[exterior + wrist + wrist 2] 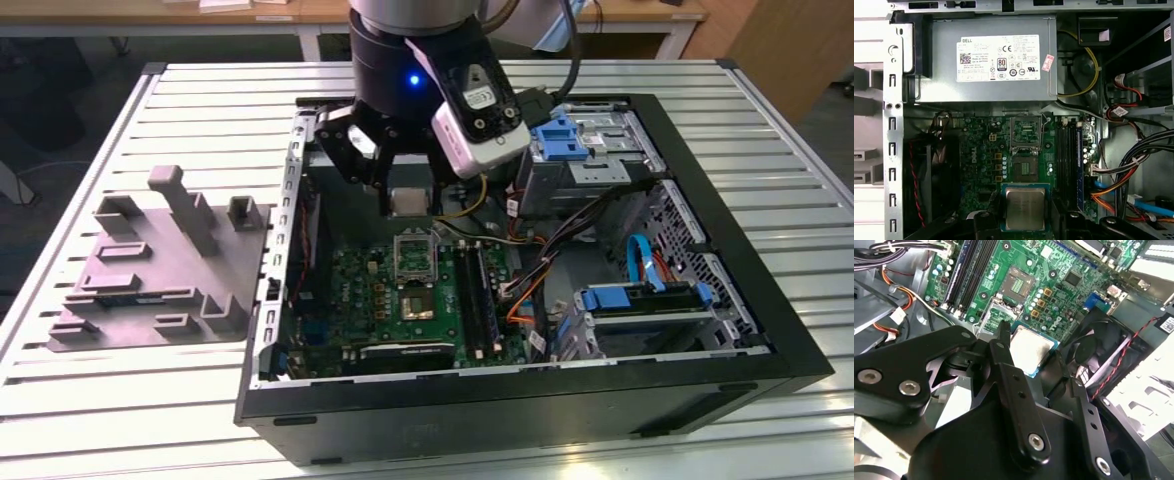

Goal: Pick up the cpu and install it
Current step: 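Place the cpu into insertion slot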

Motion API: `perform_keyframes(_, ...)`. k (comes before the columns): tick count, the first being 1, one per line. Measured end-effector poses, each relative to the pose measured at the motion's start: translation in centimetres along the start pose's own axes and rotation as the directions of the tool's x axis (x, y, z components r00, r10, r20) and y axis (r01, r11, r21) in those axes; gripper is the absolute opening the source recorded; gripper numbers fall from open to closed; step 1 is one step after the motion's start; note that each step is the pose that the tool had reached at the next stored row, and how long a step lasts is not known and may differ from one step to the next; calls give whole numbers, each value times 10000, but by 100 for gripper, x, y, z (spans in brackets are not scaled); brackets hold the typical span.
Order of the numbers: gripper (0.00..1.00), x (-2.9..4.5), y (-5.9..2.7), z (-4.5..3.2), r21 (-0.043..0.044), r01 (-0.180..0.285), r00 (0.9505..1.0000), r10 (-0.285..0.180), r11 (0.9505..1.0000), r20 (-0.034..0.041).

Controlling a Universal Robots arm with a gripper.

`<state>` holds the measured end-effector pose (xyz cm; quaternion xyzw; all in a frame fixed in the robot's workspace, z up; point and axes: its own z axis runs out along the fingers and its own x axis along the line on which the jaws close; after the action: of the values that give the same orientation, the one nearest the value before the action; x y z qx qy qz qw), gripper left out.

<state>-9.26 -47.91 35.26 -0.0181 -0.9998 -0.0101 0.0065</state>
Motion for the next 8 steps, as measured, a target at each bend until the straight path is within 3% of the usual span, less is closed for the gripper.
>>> perform_keyframes(8,47,-1,-2,103,0,0,10000,0,10000,0)
